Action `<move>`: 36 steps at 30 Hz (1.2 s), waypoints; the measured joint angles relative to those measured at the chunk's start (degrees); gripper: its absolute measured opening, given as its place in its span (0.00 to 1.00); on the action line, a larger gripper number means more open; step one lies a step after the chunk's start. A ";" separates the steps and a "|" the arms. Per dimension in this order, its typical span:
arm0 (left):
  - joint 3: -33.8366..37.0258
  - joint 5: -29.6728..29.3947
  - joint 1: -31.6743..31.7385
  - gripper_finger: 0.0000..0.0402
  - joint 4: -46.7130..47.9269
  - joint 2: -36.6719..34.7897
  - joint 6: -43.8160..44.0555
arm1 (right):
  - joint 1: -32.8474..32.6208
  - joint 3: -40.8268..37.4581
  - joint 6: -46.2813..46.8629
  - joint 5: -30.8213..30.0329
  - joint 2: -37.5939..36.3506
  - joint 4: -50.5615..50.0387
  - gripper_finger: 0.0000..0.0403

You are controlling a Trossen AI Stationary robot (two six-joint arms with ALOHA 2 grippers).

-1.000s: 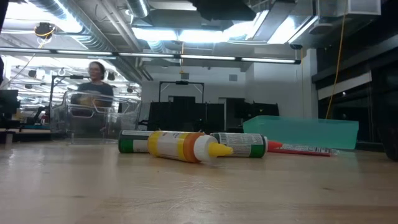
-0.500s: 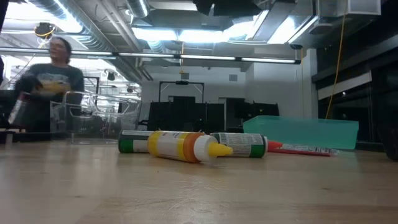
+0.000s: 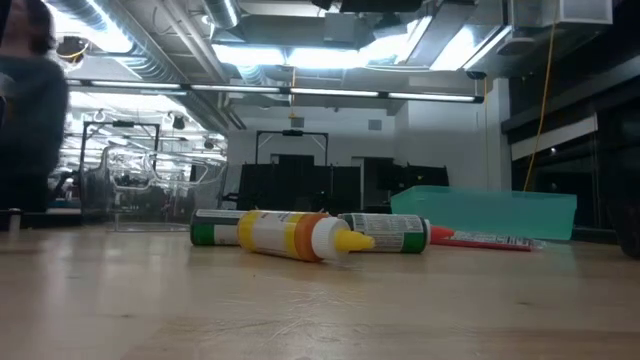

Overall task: Pick & Place Food Item
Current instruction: Put the light blue donut into the black bin

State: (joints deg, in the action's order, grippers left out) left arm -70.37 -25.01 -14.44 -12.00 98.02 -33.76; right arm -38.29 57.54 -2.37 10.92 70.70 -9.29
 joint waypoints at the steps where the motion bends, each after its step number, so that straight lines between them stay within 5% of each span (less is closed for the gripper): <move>1: 0.00 -0.39 -0.18 0.45 0.16 -0.16 -0.10 | 0.63 -0.30 3.73 -1.60 0.02 -3.30 0.01; 12: 0.01 -3.29 -0.20 0.44 2.24 -2.00 1.49 | 0.23 -0.79 41.56 -19.97 0.24 -37.73 0.02; 36: 0.02 -3.90 -0.46 0.41 3.24 -2.30 1.67 | -12.56 4.52 89.08 -28.52 0.81 -77.80 0.02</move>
State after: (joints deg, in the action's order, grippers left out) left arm -70.35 -28.91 -14.90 -8.75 95.72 -32.10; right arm -50.85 62.07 86.71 -17.60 71.51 -87.09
